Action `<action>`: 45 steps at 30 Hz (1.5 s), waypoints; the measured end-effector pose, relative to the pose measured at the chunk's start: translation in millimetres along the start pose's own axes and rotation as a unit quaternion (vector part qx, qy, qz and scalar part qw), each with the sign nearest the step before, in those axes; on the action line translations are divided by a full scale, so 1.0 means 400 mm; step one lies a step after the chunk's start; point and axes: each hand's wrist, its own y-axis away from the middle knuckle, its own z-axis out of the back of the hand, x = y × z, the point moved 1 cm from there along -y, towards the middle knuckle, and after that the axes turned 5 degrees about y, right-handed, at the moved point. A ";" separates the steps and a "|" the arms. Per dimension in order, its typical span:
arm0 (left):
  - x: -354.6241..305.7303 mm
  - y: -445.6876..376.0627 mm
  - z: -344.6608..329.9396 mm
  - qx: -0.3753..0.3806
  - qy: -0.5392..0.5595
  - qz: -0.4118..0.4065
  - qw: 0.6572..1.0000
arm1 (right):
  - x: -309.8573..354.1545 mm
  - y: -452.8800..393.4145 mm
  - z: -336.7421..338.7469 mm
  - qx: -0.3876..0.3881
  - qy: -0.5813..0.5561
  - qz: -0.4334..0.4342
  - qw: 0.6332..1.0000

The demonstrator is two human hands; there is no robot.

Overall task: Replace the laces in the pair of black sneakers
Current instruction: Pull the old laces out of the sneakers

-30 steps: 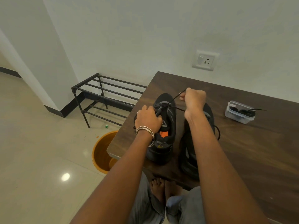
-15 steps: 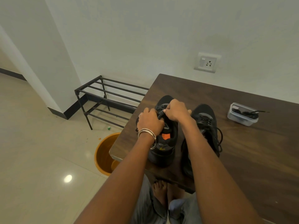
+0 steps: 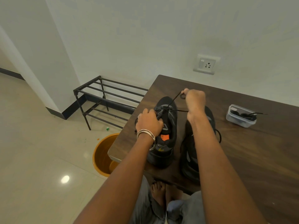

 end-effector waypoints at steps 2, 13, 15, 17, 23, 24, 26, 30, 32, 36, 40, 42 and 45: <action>0.000 0.001 -0.001 0.001 0.000 0.000 1.000 | 0.008 0.000 0.018 0.000 -0.167 -0.029 0.986; -0.002 0.003 0.003 0.006 0.010 0.005 1.000 | -0.077 -0.034 -0.062 0.161 0.409 0.166 0.883; -0.004 0.004 0.004 0.006 0.008 0.007 1.000 | -0.097 -0.032 -0.087 0.171 0.490 0.176 0.837; -0.006 0.006 0.005 0.005 0.004 0.006 1.000 | -0.099 -0.025 -0.100 0.155 0.518 0.186 0.820; -0.002 0.005 0.007 0.002 -0.002 0.008 1.000 | -0.086 -0.048 -0.070 0.111 0.451 0.153 0.872; -0.002 0.005 0.007 0.002 -0.002 0.009 1.000 | -0.073 -0.047 -0.055 0.096 0.408 0.139 0.897; -0.002 0.005 0.007 0.001 -0.002 0.010 1.000 | -0.049 -0.039 -0.022 0.071 0.273 0.099 0.954; -0.005 0.005 0.006 0.002 0.003 0.009 1.000 | -0.046 -0.021 0.001 0.094 0.105 0.052 0.989; -0.005 0.004 0.006 0.006 0.006 0.007 1.000 | -0.054 -0.020 -0.010 0.108 0.118 0.063 0.985; -0.005 0.005 0.006 0.007 0.007 0.008 1.000 | -0.066 -0.026 -0.052 0.151 0.349 0.154 0.912; -0.001 0.004 0.003 0.008 0.015 0.002 1.000 | -0.094 -0.015 -0.092 0.148 0.524 0.138 0.828; 0.000 0.005 0.002 0.009 0.015 -0.002 1.000 | -0.096 -0.008 -0.096 0.125 0.537 0.160 0.819; 0.001 0.006 0.003 0.010 0.008 -0.004 1.000 | -0.094 -0.007 -0.095 0.128 0.523 0.148 0.829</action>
